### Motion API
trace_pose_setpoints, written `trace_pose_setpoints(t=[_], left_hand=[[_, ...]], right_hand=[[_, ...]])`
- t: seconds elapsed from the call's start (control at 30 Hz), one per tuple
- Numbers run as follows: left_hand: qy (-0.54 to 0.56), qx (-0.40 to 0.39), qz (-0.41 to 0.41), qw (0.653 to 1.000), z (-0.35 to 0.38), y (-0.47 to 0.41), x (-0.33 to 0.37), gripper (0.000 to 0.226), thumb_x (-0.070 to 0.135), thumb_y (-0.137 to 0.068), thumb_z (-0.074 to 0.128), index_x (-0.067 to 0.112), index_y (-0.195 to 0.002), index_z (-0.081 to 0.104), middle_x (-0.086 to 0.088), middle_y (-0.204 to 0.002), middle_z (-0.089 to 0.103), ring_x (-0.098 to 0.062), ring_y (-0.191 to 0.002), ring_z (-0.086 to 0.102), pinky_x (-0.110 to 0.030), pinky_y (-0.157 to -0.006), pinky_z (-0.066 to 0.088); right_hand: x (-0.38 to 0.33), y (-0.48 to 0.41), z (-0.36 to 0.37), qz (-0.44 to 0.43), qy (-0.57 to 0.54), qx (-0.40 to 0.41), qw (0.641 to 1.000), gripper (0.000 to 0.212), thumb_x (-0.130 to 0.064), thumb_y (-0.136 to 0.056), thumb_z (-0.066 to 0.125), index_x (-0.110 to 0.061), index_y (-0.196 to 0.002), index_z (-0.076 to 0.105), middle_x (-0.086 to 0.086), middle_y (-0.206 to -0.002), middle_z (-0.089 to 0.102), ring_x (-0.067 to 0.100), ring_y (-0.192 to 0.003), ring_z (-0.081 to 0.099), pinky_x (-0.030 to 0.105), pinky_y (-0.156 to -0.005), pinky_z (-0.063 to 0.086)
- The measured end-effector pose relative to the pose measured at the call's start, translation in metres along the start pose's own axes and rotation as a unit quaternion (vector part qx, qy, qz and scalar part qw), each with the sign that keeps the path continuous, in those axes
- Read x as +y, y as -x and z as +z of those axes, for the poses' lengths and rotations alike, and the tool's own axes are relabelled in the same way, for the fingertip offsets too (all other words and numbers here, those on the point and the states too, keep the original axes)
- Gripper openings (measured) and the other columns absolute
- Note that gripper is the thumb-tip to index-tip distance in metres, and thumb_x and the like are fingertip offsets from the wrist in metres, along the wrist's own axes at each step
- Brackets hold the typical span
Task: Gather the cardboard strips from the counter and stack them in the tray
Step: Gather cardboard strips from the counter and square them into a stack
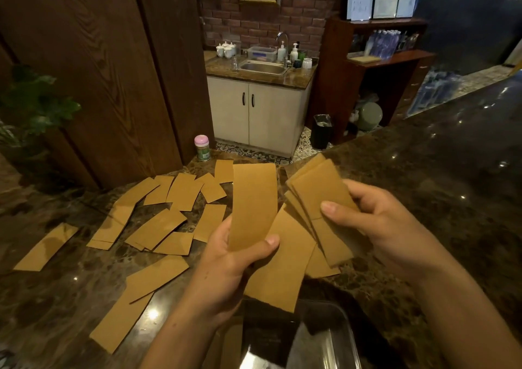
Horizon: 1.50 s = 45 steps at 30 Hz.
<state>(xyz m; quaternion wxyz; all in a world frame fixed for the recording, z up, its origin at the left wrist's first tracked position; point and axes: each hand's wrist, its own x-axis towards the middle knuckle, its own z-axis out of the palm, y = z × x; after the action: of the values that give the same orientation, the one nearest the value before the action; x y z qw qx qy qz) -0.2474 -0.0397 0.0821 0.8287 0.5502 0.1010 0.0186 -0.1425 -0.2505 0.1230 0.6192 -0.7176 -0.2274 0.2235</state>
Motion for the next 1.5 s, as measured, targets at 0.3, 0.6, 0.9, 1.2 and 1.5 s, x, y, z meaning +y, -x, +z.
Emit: trace_pose_setpoints(t=[0.3,0.6,0.9,1.2,1.5], left_hand=[[0.076,0.005,0.004,0.997,0.002,-0.001,-0.006,0.044,0.005,-0.082,0.068,0.010,-0.125,0.059,-0.020,-0.110,0.076,-0.038,-0.097,0.074,-0.041,-0.080,0.064],[0.059,0.100,0.090,0.989,0.002,-0.011,-0.006,0.036,0.013,-0.077,0.068,0.009,-0.111,0.063,-0.009,-0.098,0.079,-0.024,-0.088,0.077,-0.030,-0.067,0.062],[-0.045,0.037,0.047,0.997,0.010,-0.009,-0.013,0.031,0.036,-0.096,0.053,0.016,-0.101,0.076,-0.012,-0.104,0.077,-0.026,-0.095,0.074,-0.043,-0.075,0.061],[-0.023,0.075,0.073,0.994,0.014,-0.008,-0.011,0.028,0.031,-0.088,0.061,0.009,-0.099,0.075,-0.017,-0.092,0.079,-0.026,-0.079,0.076,-0.030,-0.066,0.063],[-0.022,0.072,0.129,0.989,0.015,-0.007,-0.010,0.039,0.015,-0.085,0.070,0.027,-0.122,0.065,0.003,-0.110,0.077,-0.018,-0.099,0.075,-0.028,-0.074,0.061]], right_hand=[[0.002,-0.007,0.019,-0.024,-0.078,0.156,0.984,0.028,-0.021,-0.097,0.064,-0.022,-0.125,0.067,0.004,-0.108,0.081,0.022,-0.095,0.079,0.037,-0.074,0.065],[0.026,0.018,0.031,0.018,-0.008,0.077,0.997,0.039,-0.033,-0.089,0.067,-0.028,-0.127,0.064,-0.005,-0.111,0.080,0.016,-0.100,0.077,0.038,-0.081,0.063],[0.025,0.005,0.027,-0.003,-0.011,0.018,1.000,0.038,-0.024,-0.092,0.068,-0.021,-0.129,0.066,0.004,-0.115,0.078,0.024,-0.103,0.077,0.041,-0.085,0.065],[0.025,0.000,0.036,-0.005,-0.213,0.115,0.970,0.039,-0.019,-0.090,0.066,-0.016,-0.129,0.066,0.012,-0.115,0.079,0.032,-0.102,0.078,0.039,-0.076,0.067],[0.020,-0.002,0.050,0.008,-0.241,0.099,0.965,0.040,-0.020,-0.091,0.066,-0.017,-0.131,0.063,0.009,-0.117,0.079,0.028,-0.107,0.077,0.038,-0.081,0.066]])
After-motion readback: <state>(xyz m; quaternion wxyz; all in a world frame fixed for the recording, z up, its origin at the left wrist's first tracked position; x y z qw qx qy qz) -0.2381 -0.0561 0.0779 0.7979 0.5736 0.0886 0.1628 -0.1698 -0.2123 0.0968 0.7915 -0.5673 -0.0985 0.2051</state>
